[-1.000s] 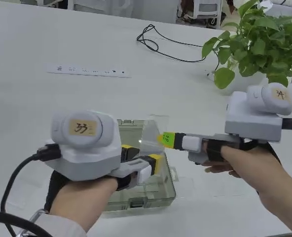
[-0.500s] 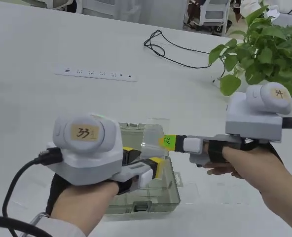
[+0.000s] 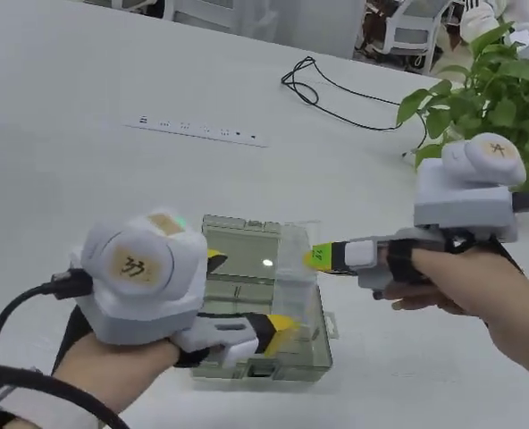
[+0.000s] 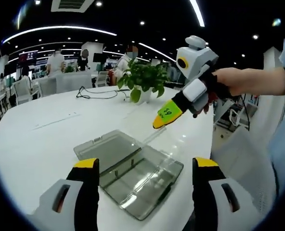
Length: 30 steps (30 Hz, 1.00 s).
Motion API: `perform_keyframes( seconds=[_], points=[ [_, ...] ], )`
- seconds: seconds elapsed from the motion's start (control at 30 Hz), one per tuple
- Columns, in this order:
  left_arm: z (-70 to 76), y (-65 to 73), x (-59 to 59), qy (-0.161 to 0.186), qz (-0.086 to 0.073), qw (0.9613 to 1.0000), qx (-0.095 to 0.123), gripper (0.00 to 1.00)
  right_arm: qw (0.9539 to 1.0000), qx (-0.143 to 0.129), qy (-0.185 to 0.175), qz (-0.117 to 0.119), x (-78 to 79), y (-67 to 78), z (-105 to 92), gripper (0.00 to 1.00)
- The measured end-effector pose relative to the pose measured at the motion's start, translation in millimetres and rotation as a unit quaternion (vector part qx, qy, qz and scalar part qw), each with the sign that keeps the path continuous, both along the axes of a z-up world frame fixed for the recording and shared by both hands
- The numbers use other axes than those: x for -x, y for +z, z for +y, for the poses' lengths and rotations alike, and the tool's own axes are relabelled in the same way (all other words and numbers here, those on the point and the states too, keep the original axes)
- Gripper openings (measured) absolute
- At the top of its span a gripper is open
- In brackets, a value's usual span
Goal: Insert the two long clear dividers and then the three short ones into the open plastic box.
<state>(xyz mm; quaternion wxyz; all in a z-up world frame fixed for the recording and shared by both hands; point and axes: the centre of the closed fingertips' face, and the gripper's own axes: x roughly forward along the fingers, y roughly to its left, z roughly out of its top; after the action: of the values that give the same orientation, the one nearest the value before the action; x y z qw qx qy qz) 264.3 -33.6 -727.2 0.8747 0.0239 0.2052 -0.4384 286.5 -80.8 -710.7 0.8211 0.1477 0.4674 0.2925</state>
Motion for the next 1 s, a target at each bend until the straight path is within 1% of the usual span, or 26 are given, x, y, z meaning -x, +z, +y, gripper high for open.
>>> perform_keyframes(
  seconds=[0.03, 0.07, 0.1, 0.13, 0.17, 0.23, 0.27, 0.3, 0.33, 0.4, 0.43, 0.47, 0.5, 0.53, 0.63, 0.67, 0.73, 0.77, 0.83, 0.87, 0.9, 0.93, 0.97, 1.0],
  points=[
    [2.2, -1.3, 2.9, -0.009, -0.009, 0.9999, -0.01, 0.86, 0.9998, 0.012, 0.005, 0.012, 0.9, -4.2, -1.6, 0.02],
    [3.8, -3.4, 4.9, -0.014, -0.012, 0.9996, -0.02, 0.9, 0.9995, 0.016, 0.002, 0.025, 1.7, -7.2, -2.4, 0.02],
    [7.0, -7.9, 8.8, -0.028, -0.019, 0.9985, -0.043, 0.94, 0.9991, 0.022, 0.001, 0.037, 1.1, -10.7, -3.0, 0.02],
    [8.5, -10.3, 11.1, -0.036, -0.024, 0.9975, -0.056, 0.97, 0.9981, 0.021, 0.0, 0.058, -0.6, -14.4, -5.1, 0.02],
    [9.8, -12.0, 13.3, -0.045, -0.032, 0.9963, -0.067, 0.99, 0.9976, 0.023, -0.004, 0.066, -7.6, -17.7, -7.5, 0.02],
    [11.9, -13.4, 18.1, -0.065, -0.05, 0.993, -0.085, 1.0, 0.9968, 0.034, 0.002, 0.072, -9.5, -19.3, -9.4, 0.02],
    [14.4, -15.1, 20.2, -0.069, -0.054, 0.992, -0.091, 1.0, 0.9964, 0.044, 0.004, 0.072, -13.3, -20.4, -11.3, 0.02],
    [16.3, -15.7, 21.6, -0.068, -0.052, 0.9921, -0.092, 1.0, 0.9953, 0.045, 0.005, 0.086, -14.7, -21.6, -11.5, 0.02],
    [17.8, -15.4, 21.8, -0.066, -0.051, 0.9924, -0.09, 1.0, 0.9948, 0.043, 0.002, 0.093, -14.5, -21.4, -10.5, 0.02],
    [21.8, -14.6, 21.4, -0.062, -0.05, 0.9931, -0.086, 1.0, 0.9933, 0.05, 0.004, 0.105, -14.5, -21.7, -10.1, 0.02],
    [23.7, -13.7, 20.9, -0.056, -0.05, 0.9937, -0.083, 1.0, 0.9919, 0.061, 0.005, 0.111, -15.5, -24.0, -12.4, 0.02],
    [24.7, -13.1, 20.6, -0.053, -0.051, 0.994, -0.081, 1.0, 0.9905, 0.067, 0.006, 0.12, -11.9, -25.5, -11.6, 0.02],
    [25.4, -12.8, 20.6, -0.05, -0.051, 0.9941, -0.082, 1.0, 0.9891, 0.069, 0.003, 0.13, -10.1, -27.1, -11.0, 0.02],
    [26.7, -12.9, 21.0, -0.048, -0.052, 0.9939, -0.084, 1.0, 0.9869, 0.078, 0.004, 0.141, -9.7, -30.5, -12.8, 0.02],
    [27.8, -10.2, 22.9, -0.047, -0.056, 0.9943, -0.078, 1.0, 0.9837, 0.088, 0.005, 0.157, -9.5, -33.9, -12.1, 0.02],
    [28.1, -10.2, 23.4, -0.047, -0.056, 0.9942, -0.079, 1.0, 0.9817, 0.093, 0.006, 0.166, -8.2, -35.5, -11.6, 0.02],
    [28.5, -10.6, 24.0, -0.049, -0.058, 0.994, -0.079, 1.0, 0.9801, 0.097, 0.005, 0.173, -8.3, -37.2, -11.8, 0.02],
    [28.7, -10.9, 24.7, -0.05, -0.058, 0.9938, -0.08, 1.0, 0.9771, 0.1, 0.0, 0.188, -7.7, -40.0, -12.4, 0.02],
    [28.8, -11.2, 25.6, -0.051, -0.059, 0.9937, -0.08, 1.0, 0.9731, 0.101, -0.012, 0.207, -7.0, -42.3, -13.3, 0.02],
    [29.0, -11.5, 25.8, -0.051, -0.059, 0.9937, -0.08, 1.0, 0.9727, 0.103, -0.011, 0.208, -7.5, -43.3, -13.8, 0.02],
    [28.7, -11.8, 26.2, -0.051, -0.058, 0.9938, -0.08, 1.0, 0.9705, 0.11, -0.015, 0.214, -6.7, -45.0, -15.7, 0.02],
    [28.7, -12.0, 26.3, -0.051, -0.058, 0.9938, -0.08, 0.99, 0.9698, 0.112, -0.016, 0.216, -6.6, -45.4, -16.3, 0.02],
    [27.7, -12.2, 27.3, -0.053, -0.058, 0.9939, -0.078, 0.99, 0.967, 0.122, -0.013, 0.224, -3.4, -47.7, -16.5, 0.02],
    [27.0, -12.1, 27.6, -0.053, -0.058, 0.994, -0.075, 0.99, 0.9662, 0.126, -0.014, 0.224, -3.2, -48.8, -16.7, 0.02]
  ],
)
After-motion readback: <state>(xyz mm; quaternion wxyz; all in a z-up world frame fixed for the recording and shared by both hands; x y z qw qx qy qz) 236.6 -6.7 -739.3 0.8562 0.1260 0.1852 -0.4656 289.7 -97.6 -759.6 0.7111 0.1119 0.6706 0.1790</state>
